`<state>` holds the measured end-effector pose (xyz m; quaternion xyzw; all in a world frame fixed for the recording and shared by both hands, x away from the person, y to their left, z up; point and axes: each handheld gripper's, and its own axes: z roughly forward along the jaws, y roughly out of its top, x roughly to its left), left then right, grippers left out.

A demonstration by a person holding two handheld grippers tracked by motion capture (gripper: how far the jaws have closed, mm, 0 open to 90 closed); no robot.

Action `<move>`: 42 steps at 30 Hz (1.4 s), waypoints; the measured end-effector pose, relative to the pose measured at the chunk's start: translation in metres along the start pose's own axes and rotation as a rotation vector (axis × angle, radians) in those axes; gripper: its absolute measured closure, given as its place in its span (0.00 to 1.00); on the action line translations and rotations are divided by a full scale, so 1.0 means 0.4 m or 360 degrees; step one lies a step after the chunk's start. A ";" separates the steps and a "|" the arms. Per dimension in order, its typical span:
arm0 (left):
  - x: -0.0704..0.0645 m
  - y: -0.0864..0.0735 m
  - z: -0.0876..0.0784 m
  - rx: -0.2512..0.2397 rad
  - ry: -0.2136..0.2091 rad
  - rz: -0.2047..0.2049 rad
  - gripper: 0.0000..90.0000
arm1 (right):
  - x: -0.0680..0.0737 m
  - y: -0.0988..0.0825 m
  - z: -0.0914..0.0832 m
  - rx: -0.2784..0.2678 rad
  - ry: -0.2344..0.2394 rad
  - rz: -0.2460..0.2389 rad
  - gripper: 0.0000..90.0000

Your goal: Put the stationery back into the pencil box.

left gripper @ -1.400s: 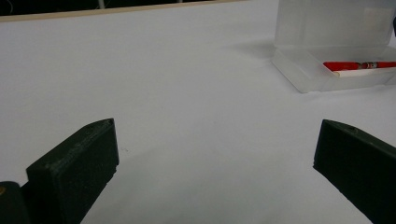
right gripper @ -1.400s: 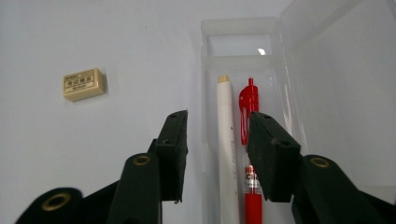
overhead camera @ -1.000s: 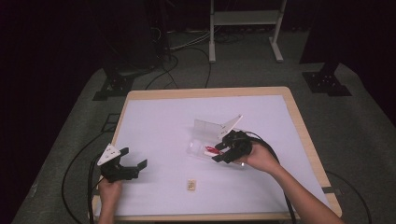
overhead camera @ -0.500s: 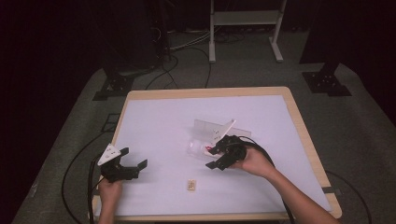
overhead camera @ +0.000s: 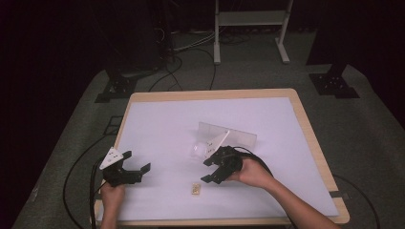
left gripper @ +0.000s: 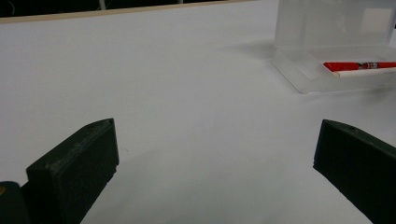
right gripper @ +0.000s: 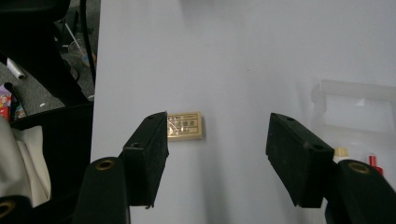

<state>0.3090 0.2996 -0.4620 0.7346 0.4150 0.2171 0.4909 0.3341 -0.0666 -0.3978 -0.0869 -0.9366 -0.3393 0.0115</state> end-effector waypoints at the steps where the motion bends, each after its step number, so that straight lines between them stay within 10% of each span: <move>1: 0.000 0.000 0.000 -0.0001 -0.0002 -0.0003 0.00 | 0.004 0.001 0.003 0.0002 0.0003 -0.0012 0.43; 42: 0.003 0.000 -0.002 -0.0008 -0.0008 -0.0008 0.00 | 0.039 0.005 0.127 0.0116 0.0093 -0.0075 0.46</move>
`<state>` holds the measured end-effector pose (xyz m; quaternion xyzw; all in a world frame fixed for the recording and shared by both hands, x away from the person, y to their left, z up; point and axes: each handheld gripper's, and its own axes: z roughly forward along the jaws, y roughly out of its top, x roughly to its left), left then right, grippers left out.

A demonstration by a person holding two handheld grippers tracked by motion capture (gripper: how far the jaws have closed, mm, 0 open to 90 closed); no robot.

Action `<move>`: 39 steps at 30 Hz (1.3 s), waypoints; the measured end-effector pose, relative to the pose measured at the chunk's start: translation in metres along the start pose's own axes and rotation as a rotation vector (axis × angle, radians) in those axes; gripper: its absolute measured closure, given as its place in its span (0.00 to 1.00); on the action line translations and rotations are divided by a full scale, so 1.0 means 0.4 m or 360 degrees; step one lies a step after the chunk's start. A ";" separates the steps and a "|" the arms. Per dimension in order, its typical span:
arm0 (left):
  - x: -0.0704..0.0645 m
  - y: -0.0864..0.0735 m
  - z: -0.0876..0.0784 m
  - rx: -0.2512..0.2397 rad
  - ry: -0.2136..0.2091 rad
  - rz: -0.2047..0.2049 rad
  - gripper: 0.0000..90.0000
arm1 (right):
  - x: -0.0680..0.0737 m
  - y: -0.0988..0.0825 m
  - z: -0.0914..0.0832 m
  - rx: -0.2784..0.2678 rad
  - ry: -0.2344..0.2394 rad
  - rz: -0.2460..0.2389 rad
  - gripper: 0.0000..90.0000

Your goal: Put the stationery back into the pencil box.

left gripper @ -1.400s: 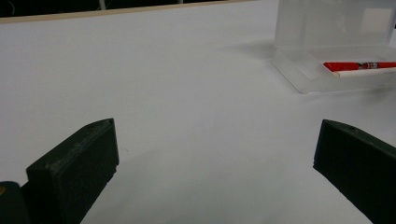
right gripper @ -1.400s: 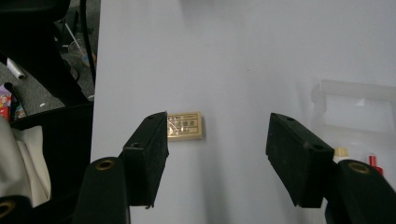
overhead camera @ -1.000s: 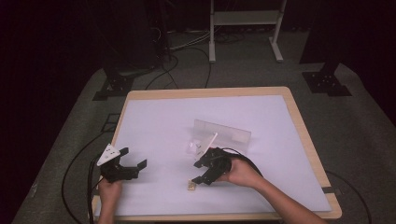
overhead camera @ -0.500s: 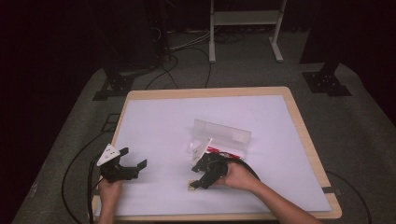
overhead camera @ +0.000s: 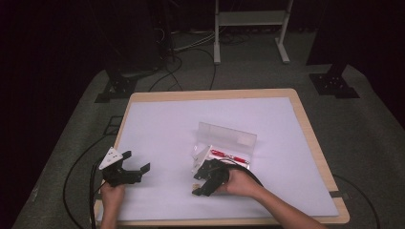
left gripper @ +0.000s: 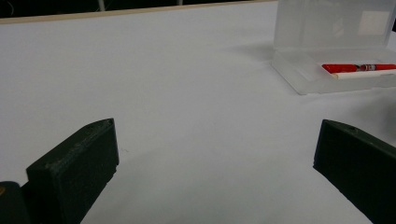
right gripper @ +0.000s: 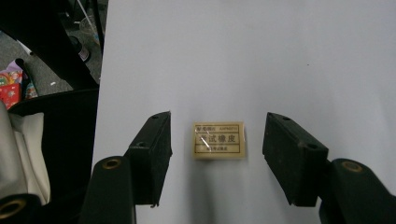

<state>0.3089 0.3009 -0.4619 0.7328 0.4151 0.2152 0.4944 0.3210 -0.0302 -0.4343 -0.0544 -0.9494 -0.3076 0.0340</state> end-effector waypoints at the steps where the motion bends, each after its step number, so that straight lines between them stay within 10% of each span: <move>1: 0.000 0.000 0.000 0.0000 0.0000 0.0002 0.00 | 0.000 0.001 0.003 0.0000 0.0003 -0.0001 0.46; 39: 0.001 0.000 -0.001 -0.0012 -0.0004 -0.0002 0.00 | -0.006 -0.006 0.045 0.0071 0.0035 -0.0046 0.65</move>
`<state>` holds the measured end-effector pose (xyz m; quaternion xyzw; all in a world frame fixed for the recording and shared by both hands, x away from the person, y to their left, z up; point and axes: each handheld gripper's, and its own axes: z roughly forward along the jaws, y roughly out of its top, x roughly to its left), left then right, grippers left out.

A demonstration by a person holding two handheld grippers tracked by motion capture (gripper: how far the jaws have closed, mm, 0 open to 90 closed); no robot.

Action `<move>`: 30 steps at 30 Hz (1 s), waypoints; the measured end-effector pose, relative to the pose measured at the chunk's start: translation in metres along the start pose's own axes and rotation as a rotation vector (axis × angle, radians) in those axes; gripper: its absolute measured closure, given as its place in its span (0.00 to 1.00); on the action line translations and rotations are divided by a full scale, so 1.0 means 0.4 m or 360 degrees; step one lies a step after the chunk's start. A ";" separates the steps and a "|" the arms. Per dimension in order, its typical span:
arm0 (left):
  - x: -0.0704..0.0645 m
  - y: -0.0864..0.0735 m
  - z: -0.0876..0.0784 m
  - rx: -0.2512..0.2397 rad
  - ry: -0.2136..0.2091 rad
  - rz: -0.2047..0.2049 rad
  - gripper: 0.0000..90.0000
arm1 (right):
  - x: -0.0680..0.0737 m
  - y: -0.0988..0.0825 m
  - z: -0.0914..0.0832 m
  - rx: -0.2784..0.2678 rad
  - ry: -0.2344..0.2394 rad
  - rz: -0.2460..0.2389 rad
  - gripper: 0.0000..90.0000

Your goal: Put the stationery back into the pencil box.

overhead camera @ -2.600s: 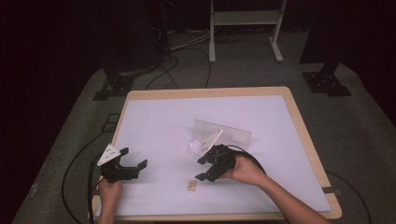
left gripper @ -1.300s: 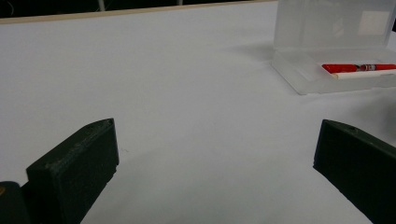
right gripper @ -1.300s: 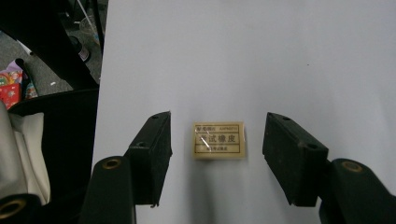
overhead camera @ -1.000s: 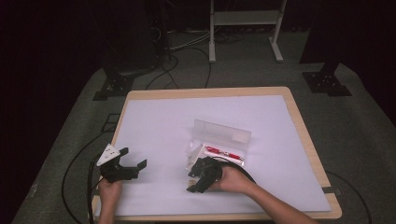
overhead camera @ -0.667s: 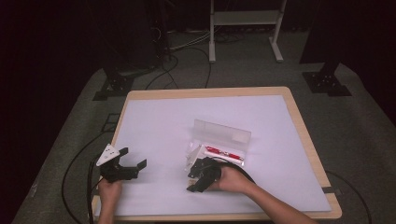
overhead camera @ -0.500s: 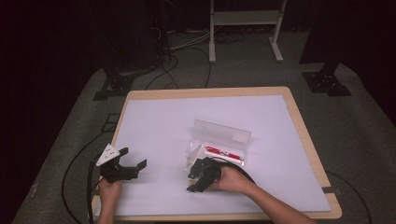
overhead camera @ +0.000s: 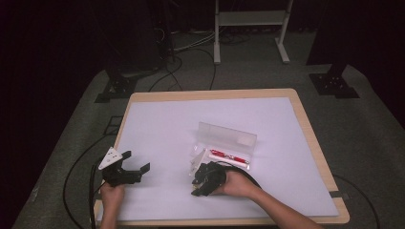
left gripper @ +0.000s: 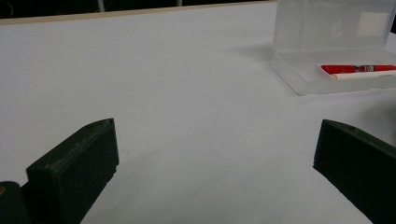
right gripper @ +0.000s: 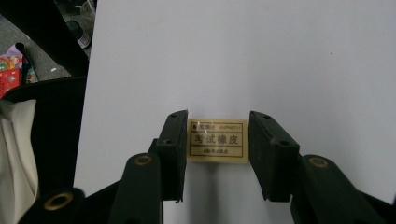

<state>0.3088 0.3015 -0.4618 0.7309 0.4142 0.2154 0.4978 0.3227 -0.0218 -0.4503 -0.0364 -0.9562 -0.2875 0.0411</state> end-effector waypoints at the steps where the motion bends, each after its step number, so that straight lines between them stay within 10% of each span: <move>1: 0.000 0.000 0.000 0.0000 0.0000 0.0001 0.00 | 0.001 0.000 0.000 0.0000 0.0001 -0.0001 0.65; 30: 0.000 0.000 0.000 0.0006 0.0001 0.0007 0.00 | -0.039 0.031 -0.109 -0.0080 -0.0097 0.0023 0.65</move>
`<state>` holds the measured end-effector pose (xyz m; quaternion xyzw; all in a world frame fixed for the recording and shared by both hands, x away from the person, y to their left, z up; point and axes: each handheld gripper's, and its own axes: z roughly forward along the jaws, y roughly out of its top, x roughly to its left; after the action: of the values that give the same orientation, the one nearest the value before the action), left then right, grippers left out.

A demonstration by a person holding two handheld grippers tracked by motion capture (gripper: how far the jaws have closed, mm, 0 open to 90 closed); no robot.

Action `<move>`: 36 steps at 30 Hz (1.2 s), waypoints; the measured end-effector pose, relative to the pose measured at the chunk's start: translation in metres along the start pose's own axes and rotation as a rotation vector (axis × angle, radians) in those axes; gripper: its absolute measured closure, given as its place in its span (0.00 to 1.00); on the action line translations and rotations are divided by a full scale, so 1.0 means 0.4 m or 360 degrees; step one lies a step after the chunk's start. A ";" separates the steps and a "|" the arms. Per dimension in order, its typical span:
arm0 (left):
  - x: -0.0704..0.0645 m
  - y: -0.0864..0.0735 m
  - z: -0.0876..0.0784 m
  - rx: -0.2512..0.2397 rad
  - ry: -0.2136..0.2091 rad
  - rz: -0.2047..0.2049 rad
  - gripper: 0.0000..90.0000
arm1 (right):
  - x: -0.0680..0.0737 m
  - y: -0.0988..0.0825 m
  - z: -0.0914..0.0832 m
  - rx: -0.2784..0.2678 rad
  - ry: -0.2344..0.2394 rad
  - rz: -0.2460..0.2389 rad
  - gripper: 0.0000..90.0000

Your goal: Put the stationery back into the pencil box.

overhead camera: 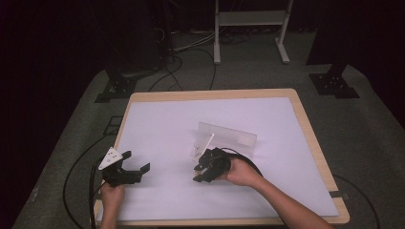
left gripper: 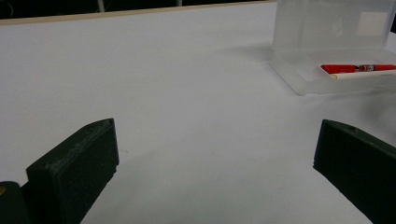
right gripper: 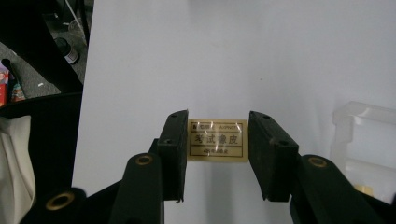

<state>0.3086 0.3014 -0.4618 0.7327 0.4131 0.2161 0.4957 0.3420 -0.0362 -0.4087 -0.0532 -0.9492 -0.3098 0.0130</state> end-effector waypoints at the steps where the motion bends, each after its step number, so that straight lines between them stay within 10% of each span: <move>1: 0.000 0.000 0.000 0.0000 0.0000 0.0000 0.00 | -0.003 0.002 -0.003 -0.0003 -0.0005 -0.0006 0.65; 36: -0.002 0.000 0.000 -0.0006 -0.0003 0.0002 0.00 | -0.075 0.034 -0.047 -0.0011 -0.0097 0.0049 0.65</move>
<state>0.3082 0.3008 -0.4618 0.7323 0.4118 0.2163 0.4974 0.3730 -0.0390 -0.3873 -0.0774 -0.9471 -0.3111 -0.0114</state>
